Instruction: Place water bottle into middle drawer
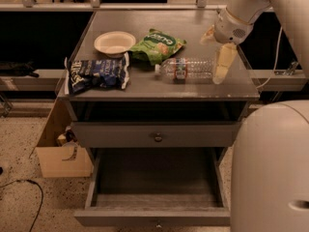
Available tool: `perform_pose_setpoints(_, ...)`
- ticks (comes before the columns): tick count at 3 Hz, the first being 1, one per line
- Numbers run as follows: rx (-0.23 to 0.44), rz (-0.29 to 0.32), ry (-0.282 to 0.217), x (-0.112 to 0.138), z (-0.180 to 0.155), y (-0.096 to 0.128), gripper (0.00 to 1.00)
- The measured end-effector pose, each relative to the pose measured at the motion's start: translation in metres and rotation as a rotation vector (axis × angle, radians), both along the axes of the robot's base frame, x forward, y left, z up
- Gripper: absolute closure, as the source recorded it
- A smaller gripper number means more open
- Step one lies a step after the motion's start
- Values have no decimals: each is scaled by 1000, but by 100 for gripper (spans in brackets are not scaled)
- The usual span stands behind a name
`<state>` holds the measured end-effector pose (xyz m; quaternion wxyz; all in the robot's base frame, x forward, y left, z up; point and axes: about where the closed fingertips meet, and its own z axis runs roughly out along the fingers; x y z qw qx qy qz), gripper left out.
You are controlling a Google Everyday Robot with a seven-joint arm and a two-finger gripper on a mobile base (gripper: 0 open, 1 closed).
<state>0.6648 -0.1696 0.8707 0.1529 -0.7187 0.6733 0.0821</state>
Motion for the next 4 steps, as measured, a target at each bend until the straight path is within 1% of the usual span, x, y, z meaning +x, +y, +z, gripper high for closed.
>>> perform_pose_setpoints(1, -10, 18, 36, 6, -21, 11, 0)
perform_pose_setpoints(2, -14, 36, 50, 12, -32, 22, 0)
perform_pose_setpoints(3, -14, 37, 51, 12, -32, 22, 17)
perform_pose_setpoints(4, -14, 37, 51, 12, -32, 22, 40)
